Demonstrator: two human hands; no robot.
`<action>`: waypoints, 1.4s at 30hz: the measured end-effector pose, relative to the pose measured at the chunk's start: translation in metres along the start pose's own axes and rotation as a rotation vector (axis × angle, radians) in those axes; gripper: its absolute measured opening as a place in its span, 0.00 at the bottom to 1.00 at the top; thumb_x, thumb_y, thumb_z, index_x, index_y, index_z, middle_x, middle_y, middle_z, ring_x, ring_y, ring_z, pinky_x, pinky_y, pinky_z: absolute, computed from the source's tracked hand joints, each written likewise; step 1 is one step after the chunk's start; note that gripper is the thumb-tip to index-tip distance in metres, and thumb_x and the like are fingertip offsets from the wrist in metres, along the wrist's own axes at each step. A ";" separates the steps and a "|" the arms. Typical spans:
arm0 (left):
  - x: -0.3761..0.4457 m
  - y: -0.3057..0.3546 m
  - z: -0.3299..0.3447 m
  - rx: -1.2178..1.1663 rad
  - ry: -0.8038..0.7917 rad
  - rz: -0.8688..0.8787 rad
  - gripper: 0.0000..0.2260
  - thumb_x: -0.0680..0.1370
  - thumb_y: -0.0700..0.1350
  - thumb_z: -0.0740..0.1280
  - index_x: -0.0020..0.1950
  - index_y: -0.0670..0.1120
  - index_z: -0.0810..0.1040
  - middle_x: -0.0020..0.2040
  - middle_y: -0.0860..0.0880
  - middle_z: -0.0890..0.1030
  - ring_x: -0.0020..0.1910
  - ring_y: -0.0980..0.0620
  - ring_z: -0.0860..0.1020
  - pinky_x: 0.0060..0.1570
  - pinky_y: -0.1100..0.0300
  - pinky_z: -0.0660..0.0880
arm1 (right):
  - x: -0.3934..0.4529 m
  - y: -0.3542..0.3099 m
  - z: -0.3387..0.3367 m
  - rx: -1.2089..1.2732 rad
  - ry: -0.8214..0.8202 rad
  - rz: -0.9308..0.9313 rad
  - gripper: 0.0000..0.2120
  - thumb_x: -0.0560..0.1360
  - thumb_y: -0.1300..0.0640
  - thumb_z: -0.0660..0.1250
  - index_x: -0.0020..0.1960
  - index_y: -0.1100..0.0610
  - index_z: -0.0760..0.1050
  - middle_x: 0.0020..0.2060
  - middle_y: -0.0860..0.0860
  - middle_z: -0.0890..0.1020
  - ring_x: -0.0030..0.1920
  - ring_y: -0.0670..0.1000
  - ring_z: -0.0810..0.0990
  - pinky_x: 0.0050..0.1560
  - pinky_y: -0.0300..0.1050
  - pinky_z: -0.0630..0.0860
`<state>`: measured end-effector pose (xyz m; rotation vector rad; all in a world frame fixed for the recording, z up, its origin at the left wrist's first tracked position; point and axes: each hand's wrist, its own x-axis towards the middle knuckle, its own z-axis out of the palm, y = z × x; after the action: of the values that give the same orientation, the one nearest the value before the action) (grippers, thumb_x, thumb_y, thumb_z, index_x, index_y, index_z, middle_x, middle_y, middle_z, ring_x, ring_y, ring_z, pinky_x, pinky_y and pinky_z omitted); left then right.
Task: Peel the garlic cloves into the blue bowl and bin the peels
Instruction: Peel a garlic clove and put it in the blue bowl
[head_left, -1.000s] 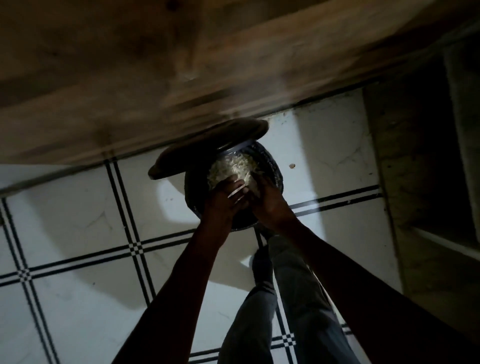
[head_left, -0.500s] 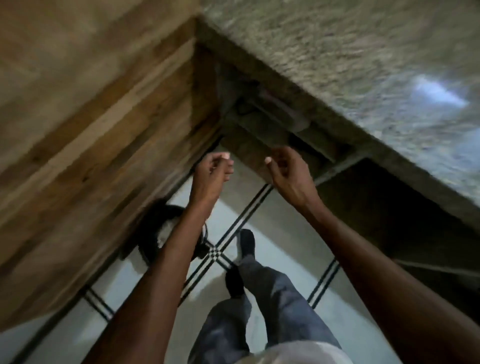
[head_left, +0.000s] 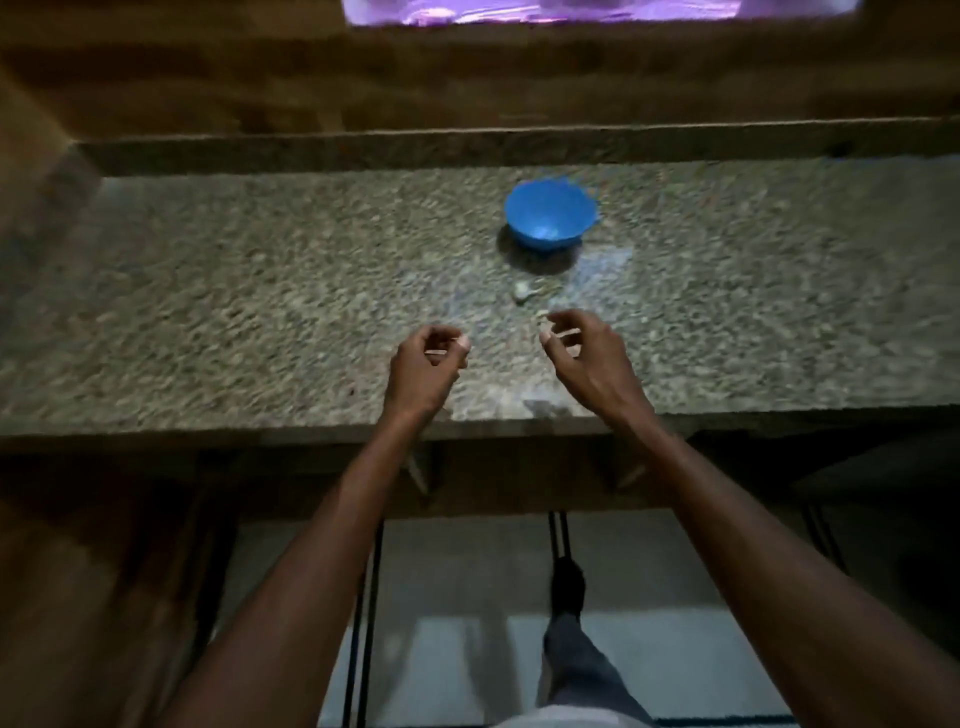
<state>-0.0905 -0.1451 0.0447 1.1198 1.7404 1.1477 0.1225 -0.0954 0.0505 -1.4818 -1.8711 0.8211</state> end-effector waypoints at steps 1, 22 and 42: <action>0.015 0.007 0.022 0.018 -0.010 0.002 0.06 0.82 0.44 0.70 0.57 0.44 0.80 0.50 0.43 0.84 0.49 0.45 0.85 0.53 0.45 0.83 | 0.012 0.017 -0.014 -0.009 0.009 0.017 0.17 0.83 0.49 0.67 0.67 0.57 0.78 0.59 0.52 0.82 0.48 0.40 0.80 0.43 0.29 0.75; 0.143 -0.023 0.112 0.481 -0.034 -0.132 0.18 0.75 0.37 0.76 0.64 0.41 0.80 0.61 0.43 0.79 0.59 0.47 0.80 0.61 0.54 0.78 | 0.159 0.110 0.019 -0.245 -0.440 -0.122 0.12 0.82 0.57 0.67 0.64 0.57 0.82 0.57 0.57 0.76 0.53 0.58 0.79 0.50 0.52 0.78; 0.216 -0.020 0.121 0.305 0.035 -0.118 0.12 0.81 0.33 0.60 0.58 0.43 0.80 0.57 0.43 0.81 0.48 0.37 0.82 0.47 0.44 0.82 | 0.164 0.123 0.000 -0.298 -0.408 -0.062 0.07 0.82 0.61 0.64 0.55 0.56 0.80 0.51 0.51 0.78 0.48 0.53 0.78 0.46 0.54 0.78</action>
<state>-0.0573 0.0863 -0.0374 1.1607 2.0286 0.8543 0.1650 0.0874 -0.0314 -1.5030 -2.4178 0.8963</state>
